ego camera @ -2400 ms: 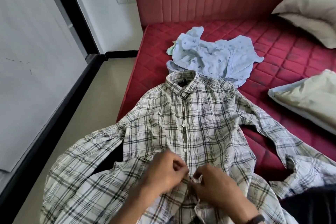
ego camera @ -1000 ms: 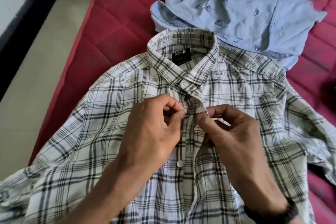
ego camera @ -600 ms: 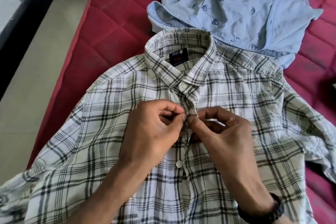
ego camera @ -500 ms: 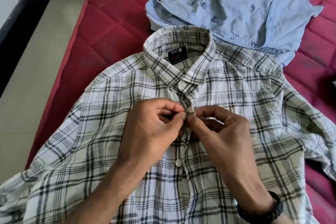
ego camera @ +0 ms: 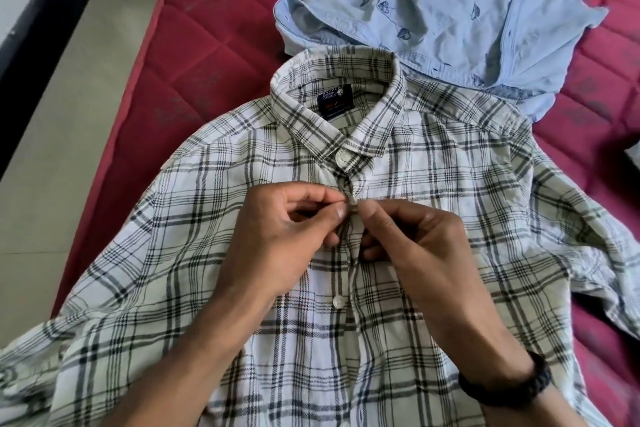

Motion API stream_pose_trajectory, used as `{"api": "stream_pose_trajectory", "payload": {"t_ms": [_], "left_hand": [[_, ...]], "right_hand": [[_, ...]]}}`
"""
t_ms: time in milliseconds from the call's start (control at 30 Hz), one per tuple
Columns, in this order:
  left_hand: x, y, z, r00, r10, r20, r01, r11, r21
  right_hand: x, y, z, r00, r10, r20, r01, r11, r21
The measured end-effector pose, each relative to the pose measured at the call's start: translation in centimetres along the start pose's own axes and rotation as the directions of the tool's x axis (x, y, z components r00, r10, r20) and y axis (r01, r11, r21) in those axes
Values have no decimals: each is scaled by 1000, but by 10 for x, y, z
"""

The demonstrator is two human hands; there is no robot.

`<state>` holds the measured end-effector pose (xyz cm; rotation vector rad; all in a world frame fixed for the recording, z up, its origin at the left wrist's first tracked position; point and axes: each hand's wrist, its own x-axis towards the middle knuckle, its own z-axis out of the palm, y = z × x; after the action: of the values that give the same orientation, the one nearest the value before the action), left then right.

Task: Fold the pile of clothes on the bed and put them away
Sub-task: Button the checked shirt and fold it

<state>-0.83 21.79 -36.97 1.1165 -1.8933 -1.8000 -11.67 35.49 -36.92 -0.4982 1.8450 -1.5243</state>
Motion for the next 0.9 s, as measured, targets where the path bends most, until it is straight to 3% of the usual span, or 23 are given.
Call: {"api": "stream_pose_trajectory", "payload": {"t_ms": [167, 400, 633, 900], "left_hand": [[1, -1, -1, 1000, 0, 16, 0, 1000, -21], [2, 2, -5, 997, -29, 65, 29, 1000, 2], [4, -5, -2, 995, 100, -10, -100, 994, 46], [6, -11, -3, 974, 225, 29, -227, 971, 71]], "right_hand": [[1, 0, -1, 999, 35, 10, -36, 997, 74], [-3, 4, 6, 998, -37, -56, 38, 999, 8], [-2, 6, 8, 997, -70, -26, 69, 998, -10], [-3, 9, 9, 995, -78, -65, 73, 995, -74]]}}
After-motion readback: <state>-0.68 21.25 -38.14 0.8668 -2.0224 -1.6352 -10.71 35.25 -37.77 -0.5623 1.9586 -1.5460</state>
